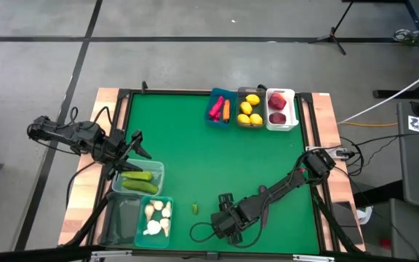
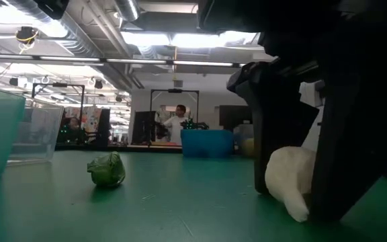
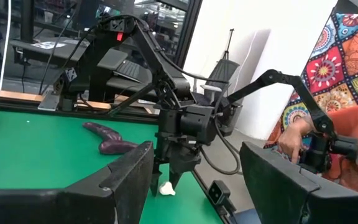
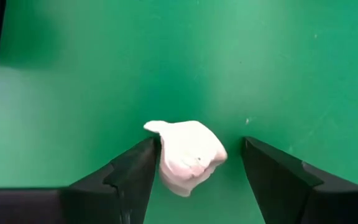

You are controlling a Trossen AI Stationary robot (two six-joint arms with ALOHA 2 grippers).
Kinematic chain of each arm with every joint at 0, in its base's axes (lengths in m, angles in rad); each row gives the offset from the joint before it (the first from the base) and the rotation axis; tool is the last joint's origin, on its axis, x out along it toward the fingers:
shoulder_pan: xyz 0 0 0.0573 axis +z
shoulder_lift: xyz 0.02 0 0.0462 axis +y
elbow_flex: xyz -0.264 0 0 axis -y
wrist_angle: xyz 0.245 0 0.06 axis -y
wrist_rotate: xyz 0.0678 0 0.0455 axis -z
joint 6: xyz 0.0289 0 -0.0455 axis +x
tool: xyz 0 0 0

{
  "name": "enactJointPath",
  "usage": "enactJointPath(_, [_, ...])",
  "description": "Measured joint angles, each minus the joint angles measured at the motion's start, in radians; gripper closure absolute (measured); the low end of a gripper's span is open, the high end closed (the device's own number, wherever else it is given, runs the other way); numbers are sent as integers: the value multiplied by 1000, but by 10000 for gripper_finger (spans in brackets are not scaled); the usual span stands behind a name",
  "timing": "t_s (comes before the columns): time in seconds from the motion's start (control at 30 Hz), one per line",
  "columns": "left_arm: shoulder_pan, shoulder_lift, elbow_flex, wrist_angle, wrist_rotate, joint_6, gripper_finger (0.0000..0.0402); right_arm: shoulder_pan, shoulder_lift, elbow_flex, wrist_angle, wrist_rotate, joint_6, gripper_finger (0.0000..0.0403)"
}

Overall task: Sort produce into baskets
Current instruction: Put the white garlic into the green bin

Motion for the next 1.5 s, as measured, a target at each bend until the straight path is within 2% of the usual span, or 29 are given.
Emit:
enactJointPath(0.27, [0,0,0,0,-1,12,164,0,1,-1,15,23,-7,174])
enactJointPath(0.37, [0,0,0,0,-5,12,164,1,2,-2,22,23,-7,203])
enactJointPath(0.57, [0,0,0,0,-6,11,164,1,3,-2,47,27,-11,289])
enactJointPath(0.67, [0,0,0,0,-6,7,164,0,3,-2,53,30,-18,315])
enactJointPath(0.97, [0,0,0,0,-7,7,164,-37,8,35,39,77,-90,291])
enactJointPath(1.2, [0,0,0,0,-9,19,164,-122,8,147,60,85,-212,306])
enactJointPath(1.33, [0,0,0,0,-34,30,164,-178,8,193,226,77,-275,307])
enactJointPath(1.5, [0,-1,0,0,-53,30,164,-226,24,198,642,-13,-375,301])
